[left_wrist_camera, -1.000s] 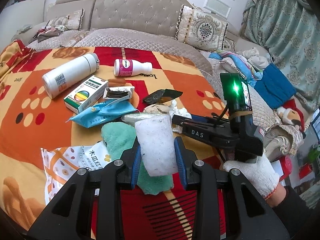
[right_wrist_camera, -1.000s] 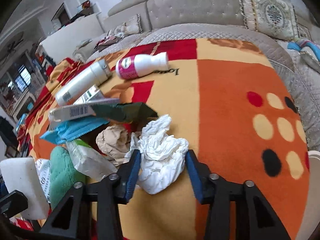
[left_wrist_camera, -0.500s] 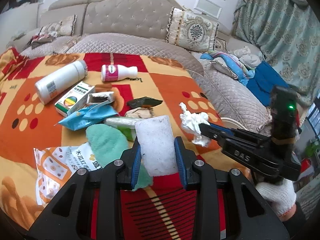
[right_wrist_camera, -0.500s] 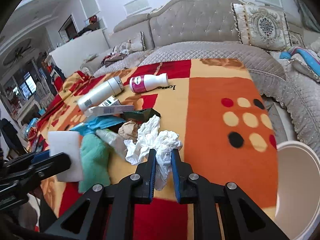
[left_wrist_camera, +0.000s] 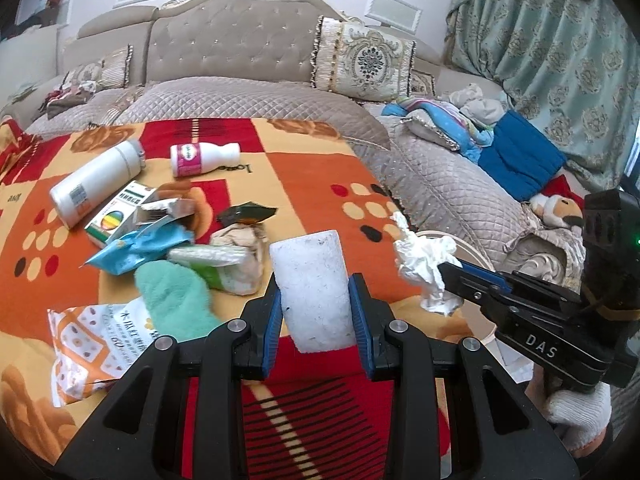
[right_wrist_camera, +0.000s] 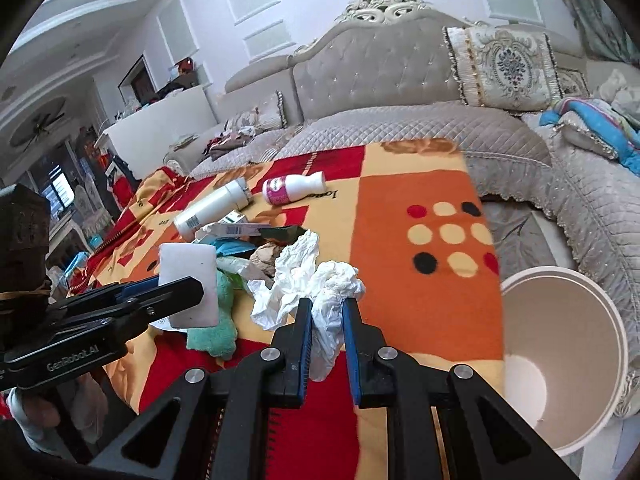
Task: Collect trash
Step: 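Carry sponge and tissue to the beige bin and open both grippers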
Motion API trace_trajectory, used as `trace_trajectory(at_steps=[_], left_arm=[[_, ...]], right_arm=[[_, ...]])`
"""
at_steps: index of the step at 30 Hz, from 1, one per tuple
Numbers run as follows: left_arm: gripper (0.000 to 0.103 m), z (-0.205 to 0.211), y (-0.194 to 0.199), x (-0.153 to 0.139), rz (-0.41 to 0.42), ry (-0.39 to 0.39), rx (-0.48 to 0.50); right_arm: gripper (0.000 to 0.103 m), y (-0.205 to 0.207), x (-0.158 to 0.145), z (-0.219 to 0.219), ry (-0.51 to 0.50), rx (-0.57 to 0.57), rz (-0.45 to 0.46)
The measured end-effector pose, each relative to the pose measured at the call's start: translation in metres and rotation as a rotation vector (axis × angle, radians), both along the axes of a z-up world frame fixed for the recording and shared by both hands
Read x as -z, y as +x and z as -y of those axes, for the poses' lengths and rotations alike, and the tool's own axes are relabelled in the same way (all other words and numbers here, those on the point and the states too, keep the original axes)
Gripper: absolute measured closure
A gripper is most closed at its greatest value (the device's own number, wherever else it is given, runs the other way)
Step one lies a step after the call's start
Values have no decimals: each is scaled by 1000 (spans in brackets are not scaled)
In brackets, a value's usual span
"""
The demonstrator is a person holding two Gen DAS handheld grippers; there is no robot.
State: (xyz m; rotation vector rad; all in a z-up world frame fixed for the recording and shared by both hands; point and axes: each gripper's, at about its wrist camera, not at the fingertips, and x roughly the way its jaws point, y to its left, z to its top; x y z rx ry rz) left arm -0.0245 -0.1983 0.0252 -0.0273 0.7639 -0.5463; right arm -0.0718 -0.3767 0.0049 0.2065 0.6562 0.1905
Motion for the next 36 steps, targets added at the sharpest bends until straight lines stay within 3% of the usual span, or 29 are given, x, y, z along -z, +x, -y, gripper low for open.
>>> trace_trajectory(at_steps=[17, 36], left_arm=[[74, 81, -8, -10, -4, -16, 155], [74, 169, -12, 5, -24, 18, 288]], right_arm=[[89, -45, -17, 67, -22, 158, 47], [89, -73, 5, 140, 3, 321, -1]])
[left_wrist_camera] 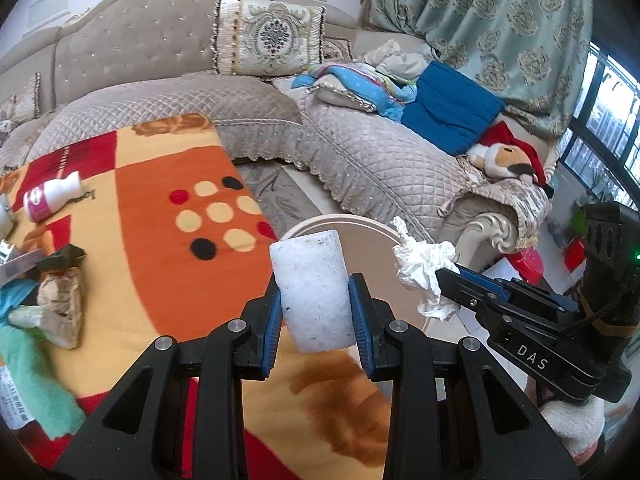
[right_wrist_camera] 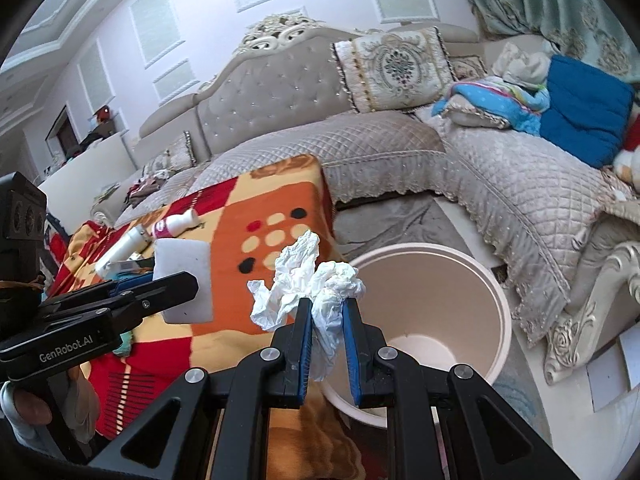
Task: Collect trash
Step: 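Carry sponge and tissue to the beige bin and open both grippers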
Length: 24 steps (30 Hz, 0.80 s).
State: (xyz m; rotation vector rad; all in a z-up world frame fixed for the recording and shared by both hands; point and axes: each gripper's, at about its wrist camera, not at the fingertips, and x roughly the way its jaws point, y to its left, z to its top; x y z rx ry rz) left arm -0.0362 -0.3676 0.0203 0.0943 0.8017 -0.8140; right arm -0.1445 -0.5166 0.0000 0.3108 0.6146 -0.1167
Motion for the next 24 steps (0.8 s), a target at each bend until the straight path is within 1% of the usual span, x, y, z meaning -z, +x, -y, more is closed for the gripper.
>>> trace_trajectory(at_steps=[5, 13, 18, 20, 21, 22, 23, 24], left_arm=[[74, 17, 1, 7, -12, 7, 25], [74, 35, 5, 12, -33, -10, 58], [73, 40, 10, 19, -64, -26, 69], [69, 41, 13, 23, -73, -25, 63], [61, 41, 14, 24, -78, -25, 61], [50, 41, 16, 26, -91, -27, 60], [44, 41, 17, 28, -101, -31, 59], [40, 39, 19, 29, -107, -39, 59]], right_arm=[[89, -1, 7, 11, 14, 25, -16], [89, 1, 18, 23, 26, 49, -41], [89, 6, 26, 30, 35, 63, -62], [89, 8, 30, 32, 38, 69, -73], [89, 10, 32, 34, 37, 72, -77], [89, 11, 33, 34, 34, 77, -81], [84, 13, 34, 35, 30, 84, -85], [77, 14, 36, 36, 25, 93, -91]])
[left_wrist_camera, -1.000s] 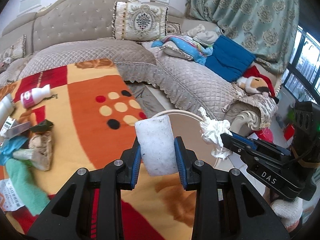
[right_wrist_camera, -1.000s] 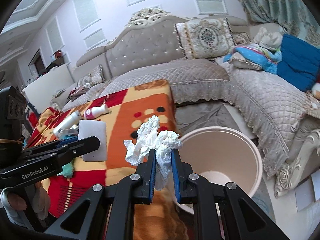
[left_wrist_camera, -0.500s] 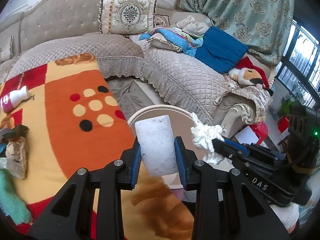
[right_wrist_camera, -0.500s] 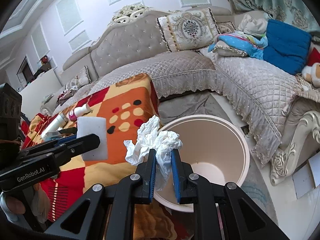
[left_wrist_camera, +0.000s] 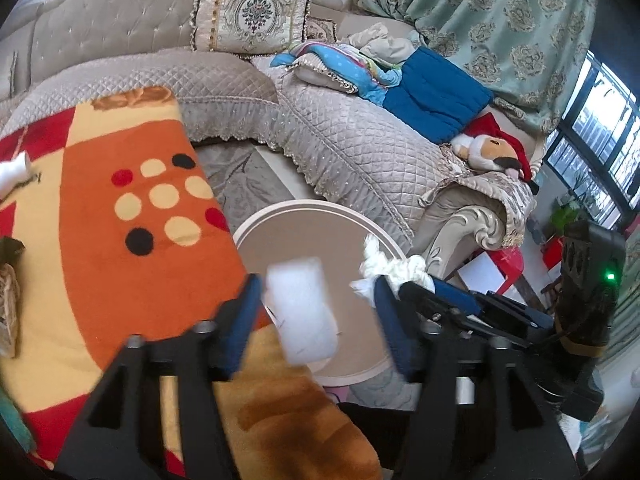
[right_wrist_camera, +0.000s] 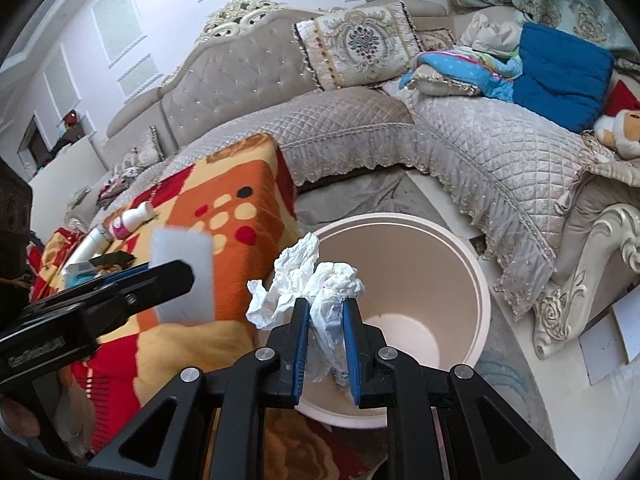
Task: Collect trash
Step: 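Carry sponge and tissue to the beige bin and open both grippers, then move both tools back over the blanket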
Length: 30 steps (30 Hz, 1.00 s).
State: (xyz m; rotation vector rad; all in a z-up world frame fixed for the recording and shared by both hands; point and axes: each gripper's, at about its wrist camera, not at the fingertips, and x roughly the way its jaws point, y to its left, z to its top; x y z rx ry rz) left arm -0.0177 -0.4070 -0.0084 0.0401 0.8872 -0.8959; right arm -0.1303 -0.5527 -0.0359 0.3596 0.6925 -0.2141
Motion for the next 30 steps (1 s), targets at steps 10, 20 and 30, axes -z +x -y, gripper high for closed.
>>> trace_trajectory(at_steps=[10, 20, 30], left_arm=[[40, -13, 0, 1, 23, 26, -32], [40, -38, -7, -4, 68, 42, -88], [40, -82, -7, -11, 111, 53, -174]], right_arm=[[58, 0, 10, 3, 13, 26, -25], [58, 4, 5, -16, -1, -9, -33], [56, 14, -6, -45, -16, -61, -27]])
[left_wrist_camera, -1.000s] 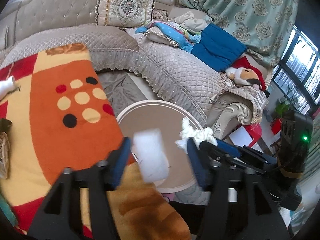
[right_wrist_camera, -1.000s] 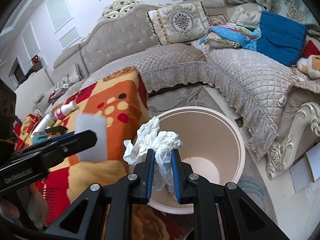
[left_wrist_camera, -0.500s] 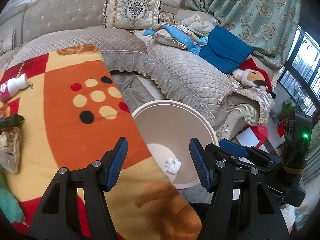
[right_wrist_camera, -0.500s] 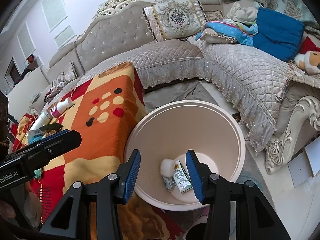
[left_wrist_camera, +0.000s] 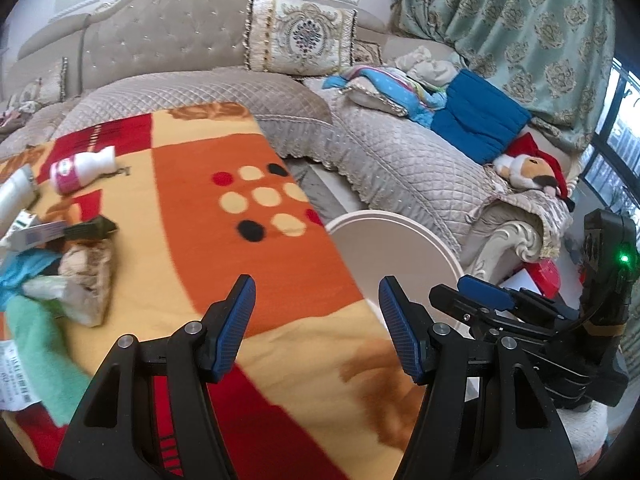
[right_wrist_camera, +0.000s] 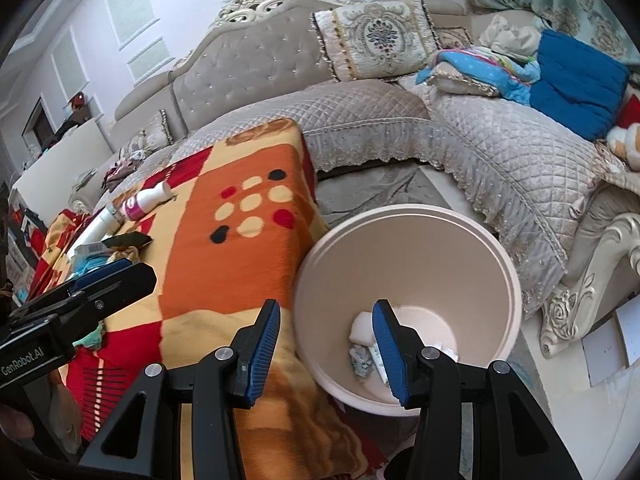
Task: Collect trash
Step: 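Move both tools back over the blanket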
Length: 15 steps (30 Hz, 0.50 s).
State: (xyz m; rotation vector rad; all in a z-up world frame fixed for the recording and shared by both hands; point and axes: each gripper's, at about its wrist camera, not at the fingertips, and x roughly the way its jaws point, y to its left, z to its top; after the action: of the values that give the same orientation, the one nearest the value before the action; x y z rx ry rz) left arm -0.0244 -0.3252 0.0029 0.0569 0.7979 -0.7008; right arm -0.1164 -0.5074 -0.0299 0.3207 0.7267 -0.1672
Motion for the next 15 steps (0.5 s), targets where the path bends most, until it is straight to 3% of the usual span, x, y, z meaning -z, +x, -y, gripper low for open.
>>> trace_trajectory(at_steps=[15], left_arm=[[40, -84, 3, -5, -9, 5, -145]], right_arm=[[45, 29, -14, -69, -8, -134, 18]])
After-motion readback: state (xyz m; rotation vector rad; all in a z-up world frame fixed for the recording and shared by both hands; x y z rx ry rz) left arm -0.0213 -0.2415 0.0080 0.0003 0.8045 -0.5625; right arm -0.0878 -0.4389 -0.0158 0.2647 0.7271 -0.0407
